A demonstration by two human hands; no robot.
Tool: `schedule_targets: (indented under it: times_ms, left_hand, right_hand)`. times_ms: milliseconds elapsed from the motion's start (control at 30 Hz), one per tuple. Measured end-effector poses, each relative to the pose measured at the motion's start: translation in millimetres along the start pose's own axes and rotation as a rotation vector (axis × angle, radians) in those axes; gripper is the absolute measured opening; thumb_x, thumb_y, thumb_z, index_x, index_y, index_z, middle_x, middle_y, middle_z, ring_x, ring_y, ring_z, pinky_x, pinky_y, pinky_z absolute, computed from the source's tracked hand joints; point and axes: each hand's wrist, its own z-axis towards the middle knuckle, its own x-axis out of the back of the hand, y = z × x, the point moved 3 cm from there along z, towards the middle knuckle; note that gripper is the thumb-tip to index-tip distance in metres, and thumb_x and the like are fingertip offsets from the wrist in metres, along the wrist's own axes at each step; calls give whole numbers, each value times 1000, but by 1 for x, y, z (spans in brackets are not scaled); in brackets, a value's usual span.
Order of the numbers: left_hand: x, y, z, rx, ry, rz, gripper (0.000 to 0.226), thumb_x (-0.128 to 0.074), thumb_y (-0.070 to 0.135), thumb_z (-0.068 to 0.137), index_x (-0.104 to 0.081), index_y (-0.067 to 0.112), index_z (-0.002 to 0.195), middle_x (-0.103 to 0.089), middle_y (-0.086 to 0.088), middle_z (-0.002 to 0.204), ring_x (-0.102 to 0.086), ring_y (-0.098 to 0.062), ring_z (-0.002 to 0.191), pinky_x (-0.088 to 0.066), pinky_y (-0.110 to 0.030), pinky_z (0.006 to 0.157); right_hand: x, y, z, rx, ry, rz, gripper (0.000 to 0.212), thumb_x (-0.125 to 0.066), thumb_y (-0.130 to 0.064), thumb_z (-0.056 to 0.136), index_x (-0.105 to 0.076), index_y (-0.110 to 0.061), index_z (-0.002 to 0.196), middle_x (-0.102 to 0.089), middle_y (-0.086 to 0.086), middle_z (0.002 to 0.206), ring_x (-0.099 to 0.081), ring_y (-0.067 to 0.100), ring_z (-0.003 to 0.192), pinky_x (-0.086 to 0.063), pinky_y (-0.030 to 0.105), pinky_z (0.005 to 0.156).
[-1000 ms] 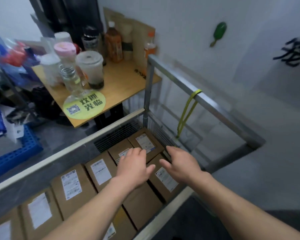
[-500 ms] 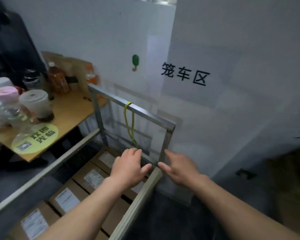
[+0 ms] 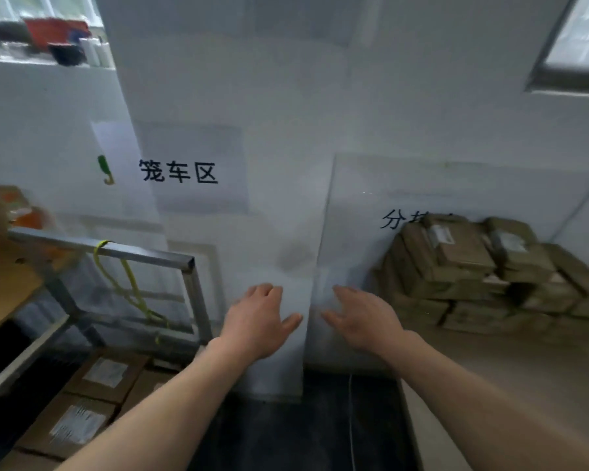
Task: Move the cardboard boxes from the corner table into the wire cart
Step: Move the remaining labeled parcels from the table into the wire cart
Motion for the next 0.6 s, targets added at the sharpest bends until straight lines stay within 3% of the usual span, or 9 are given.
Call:
schedule_targets:
  times_ms: [100, 233, 400, 600]
  left_hand:
    - [5, 48, 10, -78, -13, 0, 72, -45, 65, 94, -40, 17, 147, -41, -5, 154, -38, -27, 140, -40, -44, 110]
    - [13, 108, 20, -186, -6, 16, 70, -46, 65, 94, -44, 16, 144, -44, -6, 151, -39, -26, 139, -38, -45, 111]
    - [15, 163, 34, -285, 7, 26, 71, -44, 66, 94, -43, 16, 145, -45, -6, 149, -40, -26, 138, -40, -41, 109]
    - [7, 205, 59, -356, -33, 3, 75, -42, 67, 95, -38, 17, 151, -41, -5, 153, -37, -24, 141, -38, -44, 111]
  right_hand:
    - [28, 39, -23, -46, 71, 0, 45, -50, -63, 94, -59, -28, 120, -65, -1, 121, -62, 24, 112, -49, 38, 88]
    - [59, 85, -46, -125, 157, -19, 31, -52, -63, 93, -52, -31, 94, -64, -1, 107, -64, 25, 103, -39, 34, 72]
    - [84, 129, -64, -219, 212, -45, 41, -46, -66, 95, -58, -28, 101, -64, -1, 108, -63, 26, 105, -43, 36, 75]
    - [100, 173, -75, -315, 256, -47, 44, -43, -69, 95, -61, -29, 104, -63, -7, 101, -62, 17, 93, -52, 37, 74]
